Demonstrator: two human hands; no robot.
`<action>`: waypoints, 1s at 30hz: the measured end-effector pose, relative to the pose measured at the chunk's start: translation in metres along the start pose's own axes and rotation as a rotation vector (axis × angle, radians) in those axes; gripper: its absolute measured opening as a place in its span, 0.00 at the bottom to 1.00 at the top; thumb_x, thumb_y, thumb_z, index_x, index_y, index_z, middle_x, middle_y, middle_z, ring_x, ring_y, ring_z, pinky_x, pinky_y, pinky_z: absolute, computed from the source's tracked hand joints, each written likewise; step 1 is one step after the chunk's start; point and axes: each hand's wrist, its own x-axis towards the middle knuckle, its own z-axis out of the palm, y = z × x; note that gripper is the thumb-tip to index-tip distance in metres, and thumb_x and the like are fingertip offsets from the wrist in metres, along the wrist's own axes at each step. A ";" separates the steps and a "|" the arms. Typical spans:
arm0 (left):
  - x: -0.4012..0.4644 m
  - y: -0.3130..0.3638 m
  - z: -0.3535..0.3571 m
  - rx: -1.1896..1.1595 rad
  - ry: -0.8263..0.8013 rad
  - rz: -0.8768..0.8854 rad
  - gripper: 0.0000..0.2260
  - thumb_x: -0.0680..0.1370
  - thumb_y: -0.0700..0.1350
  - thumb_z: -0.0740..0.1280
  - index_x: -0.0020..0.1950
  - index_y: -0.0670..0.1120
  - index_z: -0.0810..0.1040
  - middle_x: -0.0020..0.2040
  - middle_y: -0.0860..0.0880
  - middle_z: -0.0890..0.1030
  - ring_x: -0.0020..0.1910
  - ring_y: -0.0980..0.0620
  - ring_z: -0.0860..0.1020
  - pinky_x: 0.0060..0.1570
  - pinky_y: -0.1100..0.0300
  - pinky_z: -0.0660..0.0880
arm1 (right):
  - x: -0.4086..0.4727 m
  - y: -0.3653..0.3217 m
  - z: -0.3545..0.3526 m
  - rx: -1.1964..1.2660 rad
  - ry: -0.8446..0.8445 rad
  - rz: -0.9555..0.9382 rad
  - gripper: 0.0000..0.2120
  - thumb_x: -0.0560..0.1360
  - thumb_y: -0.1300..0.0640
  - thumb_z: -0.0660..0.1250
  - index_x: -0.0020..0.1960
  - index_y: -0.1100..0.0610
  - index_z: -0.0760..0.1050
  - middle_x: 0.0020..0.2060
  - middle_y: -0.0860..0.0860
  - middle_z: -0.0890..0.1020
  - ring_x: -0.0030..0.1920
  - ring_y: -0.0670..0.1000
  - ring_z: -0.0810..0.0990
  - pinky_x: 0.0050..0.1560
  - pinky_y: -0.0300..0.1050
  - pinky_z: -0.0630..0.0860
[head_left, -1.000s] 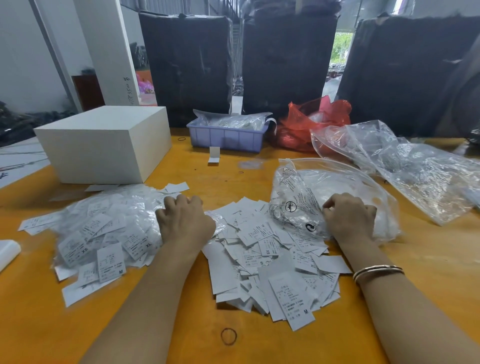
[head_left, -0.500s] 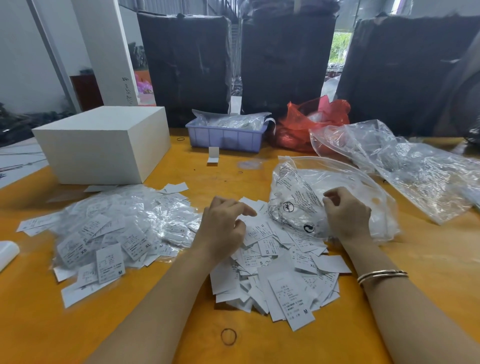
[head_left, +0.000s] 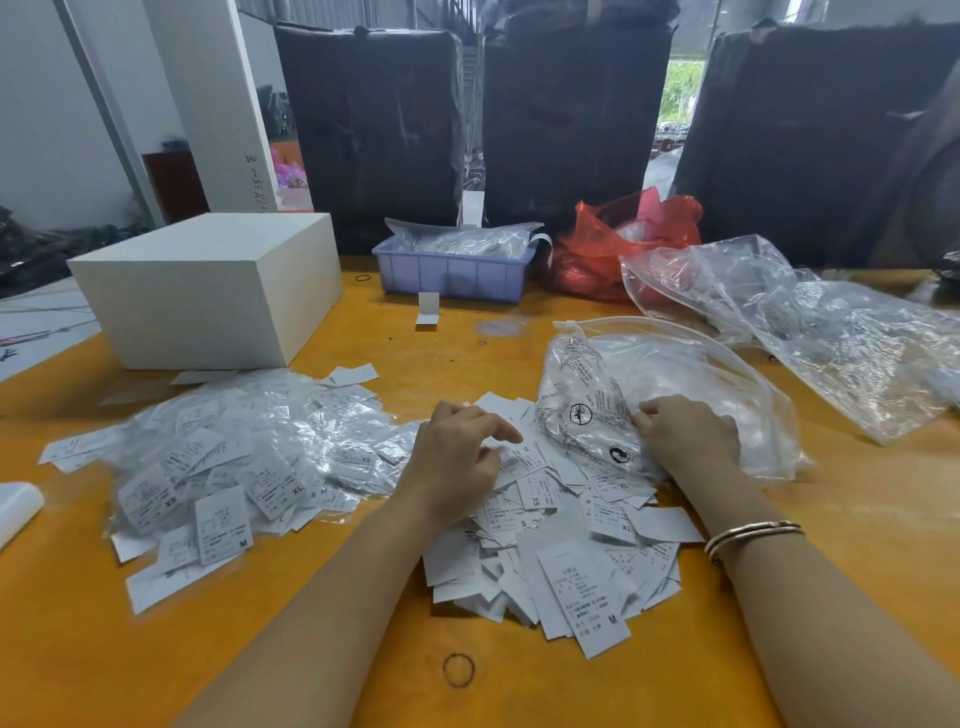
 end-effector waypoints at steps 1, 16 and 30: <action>0.000 0.000 0.000 -0.003 0.000 -0.004 0.13 0.76 0.35 0.63 0.55 0.48 0.81 0.54 0.52 0.80 0.61 0.51 0.66 0.61 0.51 0.64 | -0.001 0.000 0.000 0.019 0.026 0.004 0.14 0.79 0.48 0.57 0.49 0.49 0.80 0.46 0.51 0.82 0.50 0.55 0.77 0.52 0.49 0.62; 0.002 -0.003 0.000 -0.020 0.030 0.008 0.14 0.75 0.34 0.63 0.53 0.50 0.81 0.53 0.55 0.79 0.60 0.54 0.65 0.60 0.53 0.63 | -0.014 0.001 -0.001 0.307 0.413 -0.054 0.10 0.75 0.50 0.67 0.48 0.55 0.82 0.49 0.55 0.79 0.51 0.58 0.75 0.47 0.49 0.58; 0.004 0.008 -0.010 -0.407 -0.015 0.018 0.08 0.79 0.49 0.64 0.56 0.58 0.76 0.54 0.64 0.76 0.56 0.64 0.72 0.49 0.73 0.66 | -0.054 -0.048 -0.016 1.152 0.139 -0.591 0.06 0.75 0.63 0.65 0.50 0.57 0.78 0.32 0.48 0.79 0.29 0.42 0.76 0.33 0.33 0.74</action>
